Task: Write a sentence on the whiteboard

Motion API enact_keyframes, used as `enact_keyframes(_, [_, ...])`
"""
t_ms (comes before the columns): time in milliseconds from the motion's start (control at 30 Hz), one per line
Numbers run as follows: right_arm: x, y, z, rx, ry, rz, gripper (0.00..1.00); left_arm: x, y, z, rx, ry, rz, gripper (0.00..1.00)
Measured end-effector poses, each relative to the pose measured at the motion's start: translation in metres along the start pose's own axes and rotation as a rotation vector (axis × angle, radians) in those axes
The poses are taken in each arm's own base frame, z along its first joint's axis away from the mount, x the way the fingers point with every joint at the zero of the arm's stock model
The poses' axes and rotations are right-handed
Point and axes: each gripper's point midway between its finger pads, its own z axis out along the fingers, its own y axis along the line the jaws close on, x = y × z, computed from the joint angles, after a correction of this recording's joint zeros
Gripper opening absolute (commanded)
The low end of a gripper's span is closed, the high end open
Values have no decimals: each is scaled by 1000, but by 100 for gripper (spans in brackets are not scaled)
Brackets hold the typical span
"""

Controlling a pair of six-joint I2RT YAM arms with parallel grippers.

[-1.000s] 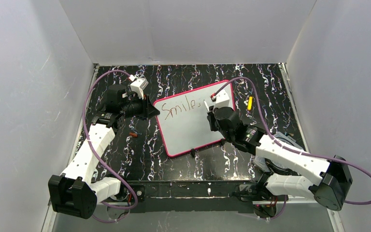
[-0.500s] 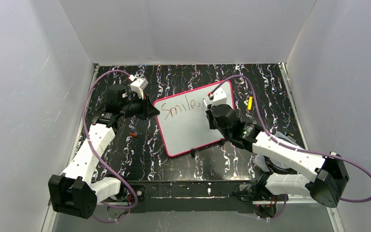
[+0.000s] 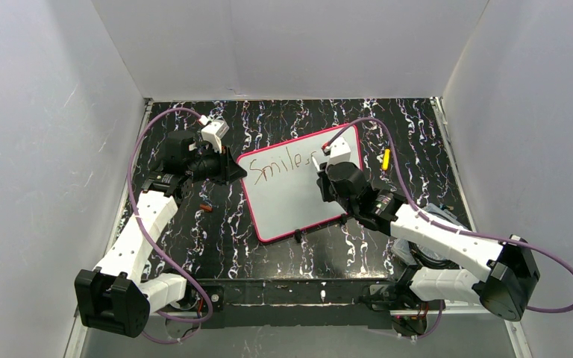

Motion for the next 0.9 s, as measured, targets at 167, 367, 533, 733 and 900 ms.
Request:
enact_keyframes(167, [2, -3, -1, 15, 8, 10, 1, 0, 0, 0, 0, -1, 1, 0])
enact_keyframes(367, [4, -5, -1, 27, 14, 19, 1, 0, 0, 0, 0, -1, 1, 0])
enact_keyframes(533, [11, -9, -3, 42, 27, 28, 1, 0, 0, 0, 0, -1, 1, 0])
enact_keyframes(733, [22, -12, -6, 48, 50, 34, 1, 0, 0, 0, 0, -1, 0, 0])
enact_keyframes(900, [23, -11, -6, 40, 53, 37, 1, 0, 0, 0, 0, -1, 1, 0])
